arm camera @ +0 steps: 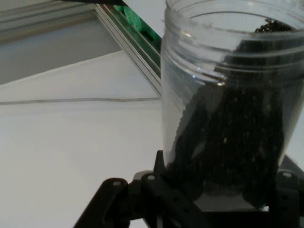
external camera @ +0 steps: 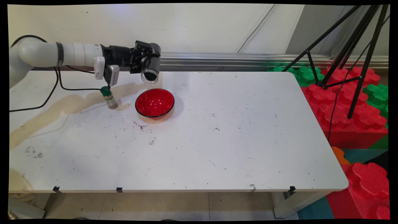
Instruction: Pour the black seasoning powder in the red bowl
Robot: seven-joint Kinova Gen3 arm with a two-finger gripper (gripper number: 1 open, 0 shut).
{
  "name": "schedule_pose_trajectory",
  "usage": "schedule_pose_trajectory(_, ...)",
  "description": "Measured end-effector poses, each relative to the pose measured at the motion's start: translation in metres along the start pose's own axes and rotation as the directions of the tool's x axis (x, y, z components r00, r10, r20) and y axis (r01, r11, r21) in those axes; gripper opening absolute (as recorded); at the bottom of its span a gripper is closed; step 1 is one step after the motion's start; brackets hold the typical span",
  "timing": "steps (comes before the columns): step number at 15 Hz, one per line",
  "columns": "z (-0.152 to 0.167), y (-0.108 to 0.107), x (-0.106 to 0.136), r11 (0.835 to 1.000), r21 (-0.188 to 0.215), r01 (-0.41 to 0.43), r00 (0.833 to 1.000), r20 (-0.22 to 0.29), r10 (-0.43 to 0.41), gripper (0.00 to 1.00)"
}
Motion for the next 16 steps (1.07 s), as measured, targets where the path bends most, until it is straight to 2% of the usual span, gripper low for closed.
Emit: schedule_pose_trajectory(16, -0.0025, 0.0016, 0.0079, 0.989, 0.013, -0.148, 0.989, -0.011, 0.148, 0.00)
